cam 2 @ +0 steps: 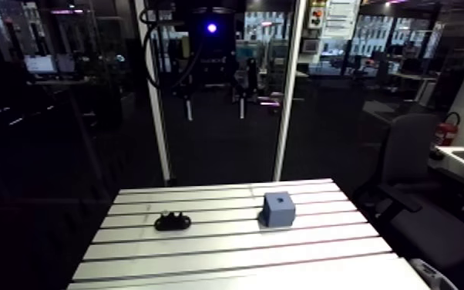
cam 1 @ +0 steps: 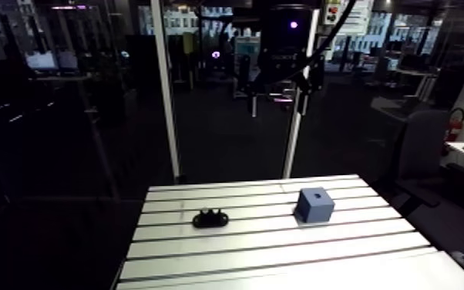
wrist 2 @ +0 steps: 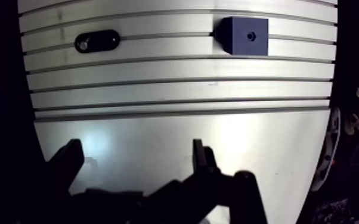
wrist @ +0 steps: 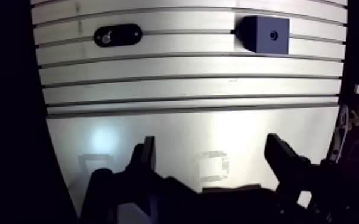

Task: Pick up the M10 bolt and insert it into the hex recess until seated.

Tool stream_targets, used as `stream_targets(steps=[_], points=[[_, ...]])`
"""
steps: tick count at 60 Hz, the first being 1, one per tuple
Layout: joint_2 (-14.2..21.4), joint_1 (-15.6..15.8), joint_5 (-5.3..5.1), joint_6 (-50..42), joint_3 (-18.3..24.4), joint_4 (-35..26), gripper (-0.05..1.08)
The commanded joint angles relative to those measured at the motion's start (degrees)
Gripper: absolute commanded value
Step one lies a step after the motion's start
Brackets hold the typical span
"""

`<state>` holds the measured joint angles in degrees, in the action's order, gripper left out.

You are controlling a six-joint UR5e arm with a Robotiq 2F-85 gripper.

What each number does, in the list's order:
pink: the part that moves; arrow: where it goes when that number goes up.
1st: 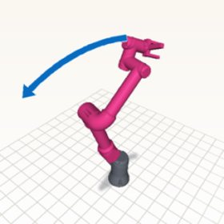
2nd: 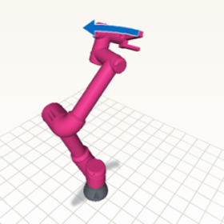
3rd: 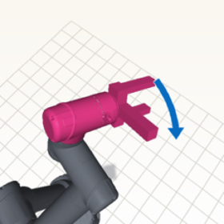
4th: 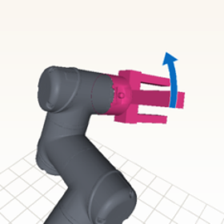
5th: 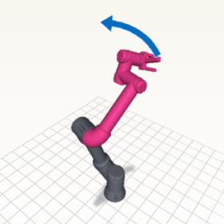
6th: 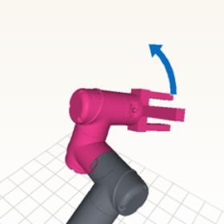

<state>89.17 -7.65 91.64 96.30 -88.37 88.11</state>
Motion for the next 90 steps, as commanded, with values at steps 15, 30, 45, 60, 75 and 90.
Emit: stream_targets(steps=[15,30,45,60,75,90], points=[[1.0,0.1,0.08,2.4,-3.1,-0.3,0.01],[1.1,0.1,-0.1,2.4,-3.8,-0.2,0.01],[1.0,0.5,-0.44,1.5,-5.2,0.7,0.01],[1.1,3.8,-0.75,-3.1,-8.3,9.0,0.01],[-0.4,6.7,-0.8,-5.9,-11.2,15.2,0.01],[-3.4,9.8,-0.79,-7.6,-14.9,25.5,0.01]])
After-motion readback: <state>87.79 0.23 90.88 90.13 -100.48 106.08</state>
